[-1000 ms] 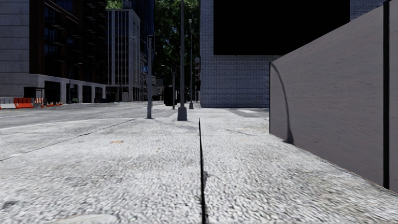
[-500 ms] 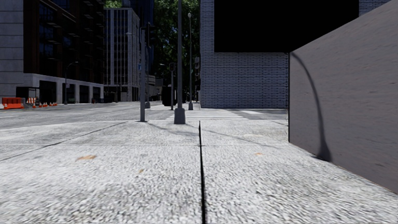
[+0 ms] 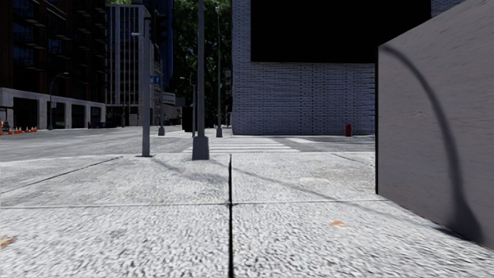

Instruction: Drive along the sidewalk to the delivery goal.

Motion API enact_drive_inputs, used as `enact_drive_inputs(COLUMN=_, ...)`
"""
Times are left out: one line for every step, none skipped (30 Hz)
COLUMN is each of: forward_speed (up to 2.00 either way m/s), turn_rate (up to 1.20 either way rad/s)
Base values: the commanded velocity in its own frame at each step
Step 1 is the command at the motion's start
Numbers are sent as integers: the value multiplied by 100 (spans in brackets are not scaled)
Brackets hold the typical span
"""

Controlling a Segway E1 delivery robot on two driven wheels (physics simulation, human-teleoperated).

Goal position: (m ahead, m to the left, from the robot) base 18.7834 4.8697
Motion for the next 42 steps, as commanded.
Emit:
enact_drive_inputs(forward_speed=200, turn_rate=0)
enact_drive_inputs(forward_speed=200, turn_rate=0)
enact_drive_inputs(forward_speed=200, turn_rate=0)
enact_drive_inputs(forward_speed=200, turn_rate=0)
enact_drive_inputs(forward_speed=200, turn_rate=0)
enact_drive_inputs(forward_speed=200, turn_rate=0)
enact_drive_inputs(forward_speed=200, turn_rate=0)
enact_drive_inputs(forward_speed=200, turn_rate=0)
enact_drive_inputs(forward_speed=200, turn_rate=0)
enact_drive_inputs(forward_speed=200, turn_rate=0)
enact_drive_inputs(forward_speed=200, turn_rate=0)
enact_drive_inputs(forward_speed=200, turn_rate=0)
enact_drive_inputs(forward_speed=200, turn_rate=0)
enact_drive_inputs(forward_speed=200, turn_rate=0)
enact_drive_inputs(forward_speed=200, turn_rate=0)
enact_drive_inputs(forward_speed=200, turn_rate=0)
enact_drive_inputs(forward_speed=200, turn_rate=0)
enact_drive_inputs(forward_speed=200, turn_rate=0)
enact_drive_inputs(forward_speed=200, turn_rate=0)
enact_drive_inputs(forward_speed=200, turn_rate=0)
enact_drive_inputs(forward_speed=200, turn_rate=0)
enact_drive_inputs(forward_speed=200, turn_rate=0)
enact_drive_inputs(forward_speed=200, turn_rate=0)
enact_drive_inputs(forward_speed=200, turn_rate=0)
enact_drive_inputs(forward_speed=200, turn_rate=0)
enact_drive_inputs(forward_speed=200, turn_rate=0)
enact_drive_inputs(forward_speed=200, turn_rate=0)
enact_drive_inputs(forward_speed=200, turn_rate=0)
enact_drive_inputs(forward_speed=200, turn_rate=0)
enact_drive_inputs(forward_speed=200, turn_rate=0)
enact_drive_inputs(forward_speed=200, turn_rate=0)
enact_drive_inputs(forward_speed=200, turn_rate=0)
enact_drive_inputs(forward_speed=200, turn_rate=0)
enact_drive_inputs(forward_speed=200, turn_rate=0)
enact_drive_inputs(forward_speed=200, turn_rate=0)
enact_drive_inputs(forward_speed=200, turn_rate=0)
enact_drive_inputs(forward_speed=200, turn_rate=0)
enact_drive_inputs(forward_speed=200, turn_rate=0)
enact_drive_inputs(forward_speed=200, turn_rate=0)
enact_drive_inputs(forward_speed=200, turn_rate=0)
enact_drive_inputs(forward_speed=200, turn_rate=0)
enact_drive_inputs(forward_speed=200, turn_rate=0)
